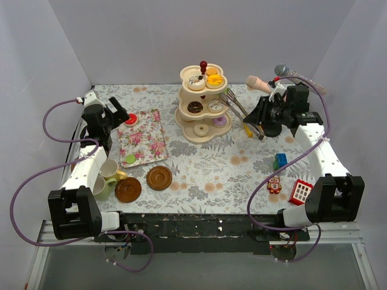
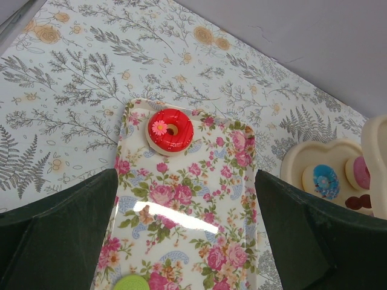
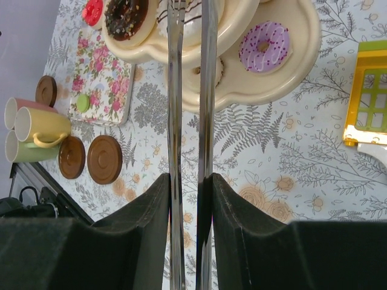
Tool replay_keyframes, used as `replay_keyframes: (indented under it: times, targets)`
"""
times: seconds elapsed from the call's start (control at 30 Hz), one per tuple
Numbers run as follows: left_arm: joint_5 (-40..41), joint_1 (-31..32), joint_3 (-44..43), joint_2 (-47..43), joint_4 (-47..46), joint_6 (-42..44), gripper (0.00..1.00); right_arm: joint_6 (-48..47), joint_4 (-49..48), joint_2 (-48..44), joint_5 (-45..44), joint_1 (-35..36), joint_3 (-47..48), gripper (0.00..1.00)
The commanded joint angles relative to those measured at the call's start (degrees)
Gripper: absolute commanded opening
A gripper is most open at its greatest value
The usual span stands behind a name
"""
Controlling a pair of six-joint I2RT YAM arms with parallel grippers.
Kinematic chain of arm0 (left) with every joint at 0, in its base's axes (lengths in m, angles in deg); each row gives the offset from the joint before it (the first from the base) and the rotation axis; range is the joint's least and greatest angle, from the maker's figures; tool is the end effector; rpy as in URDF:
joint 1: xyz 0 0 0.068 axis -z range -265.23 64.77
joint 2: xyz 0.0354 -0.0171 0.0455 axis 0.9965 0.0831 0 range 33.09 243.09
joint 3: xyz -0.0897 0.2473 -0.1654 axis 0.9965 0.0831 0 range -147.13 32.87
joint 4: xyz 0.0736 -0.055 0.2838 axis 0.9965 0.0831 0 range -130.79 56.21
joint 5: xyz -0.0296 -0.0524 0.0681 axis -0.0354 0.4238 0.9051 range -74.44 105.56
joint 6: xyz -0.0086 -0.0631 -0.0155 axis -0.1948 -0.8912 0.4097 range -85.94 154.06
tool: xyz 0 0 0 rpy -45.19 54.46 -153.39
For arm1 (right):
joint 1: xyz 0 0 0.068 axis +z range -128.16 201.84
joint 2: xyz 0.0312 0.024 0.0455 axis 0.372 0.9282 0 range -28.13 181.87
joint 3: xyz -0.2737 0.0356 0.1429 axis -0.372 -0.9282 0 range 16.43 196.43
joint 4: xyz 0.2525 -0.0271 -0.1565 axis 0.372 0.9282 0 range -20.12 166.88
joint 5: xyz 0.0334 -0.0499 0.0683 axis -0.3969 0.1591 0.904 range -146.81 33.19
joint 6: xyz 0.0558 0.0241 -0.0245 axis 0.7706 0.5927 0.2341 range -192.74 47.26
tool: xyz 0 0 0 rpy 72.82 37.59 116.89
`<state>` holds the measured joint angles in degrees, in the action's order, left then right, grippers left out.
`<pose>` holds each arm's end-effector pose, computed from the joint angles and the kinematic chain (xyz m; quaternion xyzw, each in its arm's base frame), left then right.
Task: Serve the afternoon tea
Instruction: Place the desert on the desert table.
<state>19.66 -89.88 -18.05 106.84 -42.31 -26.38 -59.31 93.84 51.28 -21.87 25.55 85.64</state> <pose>0.3357 0.0309 0.3039 -0.4609 0.6847 -0.2377 0.5121 0.3481 0.0521 0.3550 -0.0687 0.8517 0.3289 0.4021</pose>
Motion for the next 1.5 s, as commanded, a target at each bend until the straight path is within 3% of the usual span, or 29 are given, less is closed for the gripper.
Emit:
replay_keyframes:
  times: [0.0, 1.07, 1.47]
  targets:
    - [1.00, 0.07, 0.47, -1.95, 0.02, 0.77, 0.98, -0.95, -2.78, 1.61, 2.50, -0.45, 5.23, 0.07]
    - [0.38, -0.01, 0.38, -2.13, 0.20, 0.50, 0.98, -2.80, 5.30, 16.55, 3.56, -0.45, 18.32, 0.07]
    - [0.38, -0.01, 0.29, -2.21, 0.20, 0.50, 0.98, -4.03, 7.50, 17.97, 4.53, -0.45, 19.82, 0.09]
